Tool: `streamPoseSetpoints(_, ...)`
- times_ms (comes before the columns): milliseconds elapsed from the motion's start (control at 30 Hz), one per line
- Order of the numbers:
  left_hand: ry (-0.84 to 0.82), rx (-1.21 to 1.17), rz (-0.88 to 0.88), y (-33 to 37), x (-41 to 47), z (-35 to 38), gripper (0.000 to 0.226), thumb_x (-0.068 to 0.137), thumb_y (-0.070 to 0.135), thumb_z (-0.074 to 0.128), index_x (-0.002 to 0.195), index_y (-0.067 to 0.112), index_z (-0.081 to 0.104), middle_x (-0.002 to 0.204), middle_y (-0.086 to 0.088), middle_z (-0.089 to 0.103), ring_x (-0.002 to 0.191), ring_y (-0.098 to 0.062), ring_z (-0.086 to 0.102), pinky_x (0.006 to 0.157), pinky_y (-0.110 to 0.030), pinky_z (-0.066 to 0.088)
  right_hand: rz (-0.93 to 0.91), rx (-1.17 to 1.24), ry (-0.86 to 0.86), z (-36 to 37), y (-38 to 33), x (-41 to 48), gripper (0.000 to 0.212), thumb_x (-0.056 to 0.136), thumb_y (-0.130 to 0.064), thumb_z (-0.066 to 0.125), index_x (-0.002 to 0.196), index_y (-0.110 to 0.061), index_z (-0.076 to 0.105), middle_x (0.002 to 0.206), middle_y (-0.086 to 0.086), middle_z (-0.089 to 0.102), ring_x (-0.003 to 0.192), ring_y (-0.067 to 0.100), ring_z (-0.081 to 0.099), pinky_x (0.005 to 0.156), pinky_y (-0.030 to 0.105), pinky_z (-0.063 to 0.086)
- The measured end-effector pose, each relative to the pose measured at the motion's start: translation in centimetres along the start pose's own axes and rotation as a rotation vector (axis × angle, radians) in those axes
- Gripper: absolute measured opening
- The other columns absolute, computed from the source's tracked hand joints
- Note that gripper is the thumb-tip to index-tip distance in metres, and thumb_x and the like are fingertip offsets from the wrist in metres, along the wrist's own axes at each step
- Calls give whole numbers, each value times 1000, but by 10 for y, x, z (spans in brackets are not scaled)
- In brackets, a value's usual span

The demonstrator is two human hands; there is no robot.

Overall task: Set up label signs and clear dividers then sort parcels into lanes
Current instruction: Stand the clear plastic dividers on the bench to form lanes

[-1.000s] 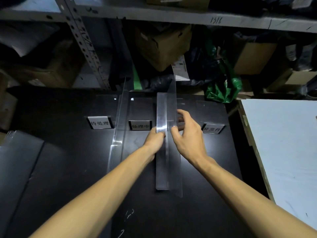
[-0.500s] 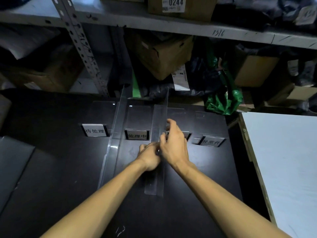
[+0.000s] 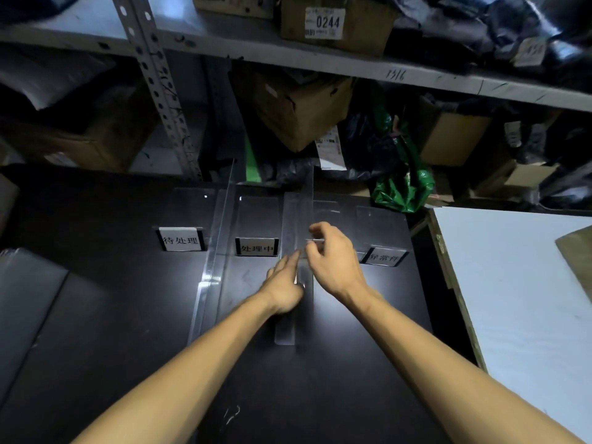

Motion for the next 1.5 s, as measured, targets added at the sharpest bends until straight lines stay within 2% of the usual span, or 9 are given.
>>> streamPoseSetpoints(167,26,-204,64,19,-28,-23,61,90,4,45,146,26,35,134,-18,54,99,-37,64,74,-43,52,-71,-60,45,-10,-31,-24,28,94,-22,51,120,-18,61,120,0,60,101,18,61,88,34,49)
streamPoseSetpoints(300,80,-129,126,39,-72,-58,31,94,12,45,119,18,61,105,-10,70,91,-27,65,82,-43,52,-116,6,33,-13,-65,-47,21,94,-23,53,111,-20,64,106,-7,65,94,10,60,84,30,50)
streamPoseSetpoints(433,174,3,208,47,-140,-103,20,95,12,47,94,6,66,91,-15,70,75,-24,58,67,-35,47,-200,60,-12,-11,-116,-81,17,95,-25,54,107,-22,66,98,-11,66,94,11,63,86,33,52)
streamPoseSetpoints(533,235,-126,215,28,-199,-134,30,96,2,40,103,14,66,92,-1,68,75,-10,60,60,-10,45,-273,41,-62,1,-157,-108,19,94,-25,54,107,-22,67,100,-8,69,94,13,64,87,33,52)
streamPoseSetpoints(900,538,-107,23,-108,-405,-196,31,96,2,44,109,17,67,99,-1,68,77,-1,60,68,-10,47,-474,5,-368,109,-278,-237,24,95,-27,51,111,-23,68,111,-1,71,100,17,65,90,39,55)
streamPoseSetpoints(1000,573,-74,-18,-155,-435,-217,32,94,1,46,109,17,69,101,2,68,90,-8,63,87,-23,49,-466,-16,-411,151,-307,-256,23,94,-27,52,110,-21,67,111,2,70,100,21,65,89,42,55)
streamPoseSetpoints(1200,698,-282,-114,-264,-434,-258,36,94,2,48,119,24,61,112,1,63,99,-12,58,79,-19,44,-288,-117,-420,252,-330,-245,22,89,-37,51,94,-17,57,93,9,71,86,32,69,83,45,57)
streamPoseSetpoints(1367,578,-494,-105,-327,-399,-248,41,95,-4,45,129,14,58,107,0,67,89,-13,62,74,-17,48,-105,-238,-340,321,-334,-204,52,88,-55,57,118,-14,47,114,13,66,103,37,64,87,44,54)
streamPoseSetpoints(1500,467,-514,-94,-352,-380,-237,39,95,-2,45,124,20,59,109,0,67,91,-9,62,83,-24,47,-120,-343,-183,337,-340,-192,42,90,-36,61,117,-9,43,113,18,65,102,42,62,75,44,48)
Point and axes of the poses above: each hand's wrist, its own x-axis towards the middle knuckle, its own z-axis out of the palm, y = z × x, the point moved 10 cm from there along x, towards the middle knuckle
